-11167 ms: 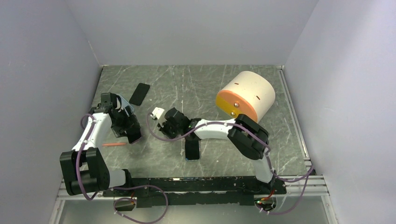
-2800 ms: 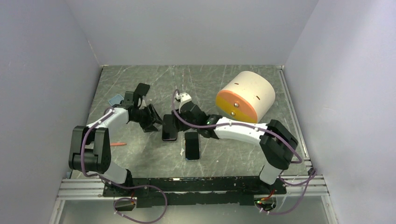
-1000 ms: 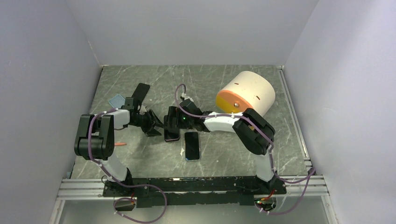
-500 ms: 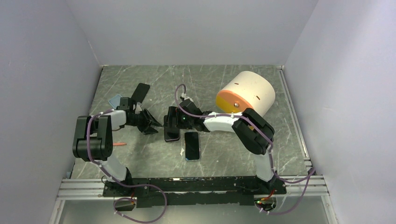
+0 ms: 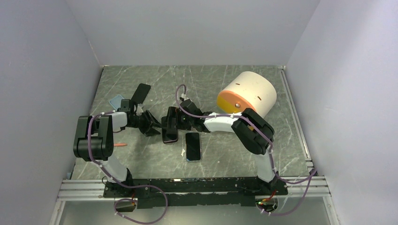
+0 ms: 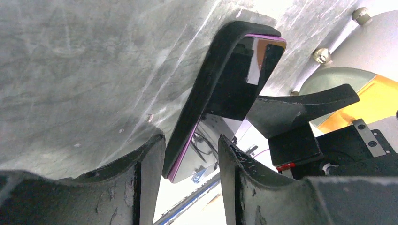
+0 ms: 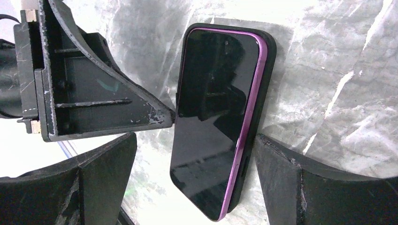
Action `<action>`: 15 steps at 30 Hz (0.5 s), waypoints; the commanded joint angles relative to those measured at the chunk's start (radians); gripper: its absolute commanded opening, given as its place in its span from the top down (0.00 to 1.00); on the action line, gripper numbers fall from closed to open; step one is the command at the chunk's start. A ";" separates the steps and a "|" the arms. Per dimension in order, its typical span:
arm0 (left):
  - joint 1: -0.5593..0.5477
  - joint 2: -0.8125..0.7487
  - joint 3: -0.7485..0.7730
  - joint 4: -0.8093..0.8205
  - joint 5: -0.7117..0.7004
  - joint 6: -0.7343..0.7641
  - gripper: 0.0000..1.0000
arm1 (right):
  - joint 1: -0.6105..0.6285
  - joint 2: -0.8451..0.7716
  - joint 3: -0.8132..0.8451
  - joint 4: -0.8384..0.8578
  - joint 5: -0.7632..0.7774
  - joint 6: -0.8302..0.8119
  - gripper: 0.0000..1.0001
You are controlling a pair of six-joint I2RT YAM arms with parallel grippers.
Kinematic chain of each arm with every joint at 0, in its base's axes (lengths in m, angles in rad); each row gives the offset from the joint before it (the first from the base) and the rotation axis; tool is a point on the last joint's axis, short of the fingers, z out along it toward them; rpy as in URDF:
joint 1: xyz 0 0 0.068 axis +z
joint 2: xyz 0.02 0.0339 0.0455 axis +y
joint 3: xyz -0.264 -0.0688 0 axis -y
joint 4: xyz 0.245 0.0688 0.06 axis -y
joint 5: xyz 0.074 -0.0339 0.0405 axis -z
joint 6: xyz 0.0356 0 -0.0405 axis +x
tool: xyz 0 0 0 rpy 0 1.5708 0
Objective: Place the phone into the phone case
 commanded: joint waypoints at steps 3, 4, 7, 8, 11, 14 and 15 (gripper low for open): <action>-0.012 0.031 -0.012 0.021 0.021 0.008 0.50 | 0.009 0.002 -0.005 0.131 -0.079 0.041 0.05; -0.012 0.031 -0.013 0.025 0.024 0.008 0.51 | 0.009 -0.005 -0.011 0.148 -0.090 0.042 0.06; -0.013 0.024 -0.017 0.025 0.037 0.003 0.52 | 0.009 -0.014 0.007 0.141 -0.121 0.041 0.09; -0.015 0.019 -0.019 0.023 0.040 0.001 0.52 | 0.007 -0.018 0.016 0.141 -0.132 0.045 0.09; -0.015 -0.002 -0.030 0.008 0.025 0.007 0.51 | 0.006 -0.025 0.014 0.181 -0.172 0.073 0.10; -0.015 -0.015 -0.042 0.004 0.003 0.005 0.51 | 0.006 -0.026 -0.010 0.263 -0.209 0.120 0.12; -0.015 -0.016 -0.051 0.020 0.008 -0.006 0.52 | 0.005 -0.024 -0.023 0.301 -0.222 0.144 0.13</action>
